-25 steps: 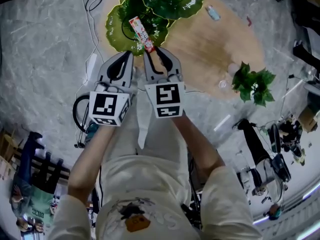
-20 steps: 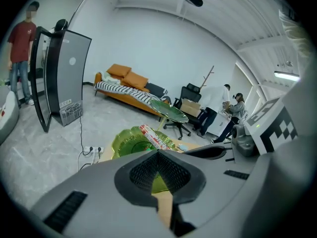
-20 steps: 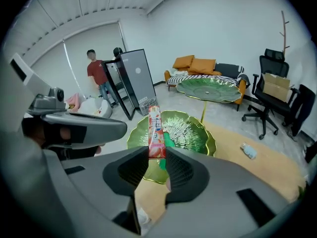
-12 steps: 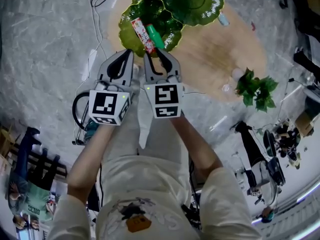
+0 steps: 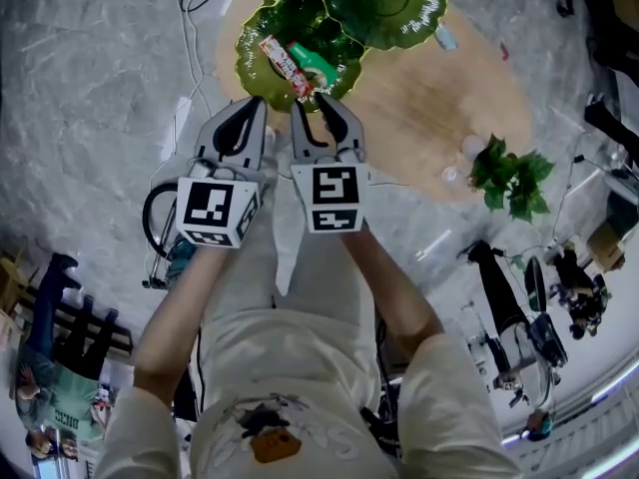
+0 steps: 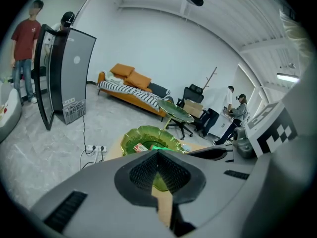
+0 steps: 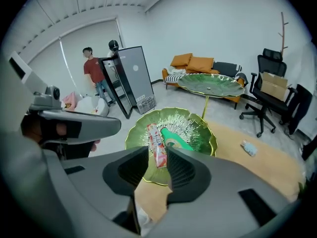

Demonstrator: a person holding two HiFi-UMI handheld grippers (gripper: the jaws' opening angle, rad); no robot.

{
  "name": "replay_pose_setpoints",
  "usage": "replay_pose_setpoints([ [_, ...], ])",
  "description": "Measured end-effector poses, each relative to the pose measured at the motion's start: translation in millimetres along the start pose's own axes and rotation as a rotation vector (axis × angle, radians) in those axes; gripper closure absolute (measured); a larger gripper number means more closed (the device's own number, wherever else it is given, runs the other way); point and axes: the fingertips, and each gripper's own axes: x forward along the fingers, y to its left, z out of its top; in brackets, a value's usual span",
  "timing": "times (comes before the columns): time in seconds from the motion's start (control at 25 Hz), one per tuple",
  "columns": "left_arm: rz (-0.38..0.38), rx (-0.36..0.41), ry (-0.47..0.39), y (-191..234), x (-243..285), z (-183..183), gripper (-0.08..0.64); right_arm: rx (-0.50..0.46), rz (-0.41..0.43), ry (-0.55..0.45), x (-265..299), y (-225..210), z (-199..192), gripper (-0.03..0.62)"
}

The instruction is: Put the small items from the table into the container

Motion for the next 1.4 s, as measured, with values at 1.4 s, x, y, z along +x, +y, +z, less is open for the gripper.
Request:
replay_pose_setpoints([
  [1.4,-0.097,0.113,0.056,-147.2,82.9,-14.3,0.56,0.117,-0.135,-0.056,-65.9,-175.6,-43.9,0.491],
])
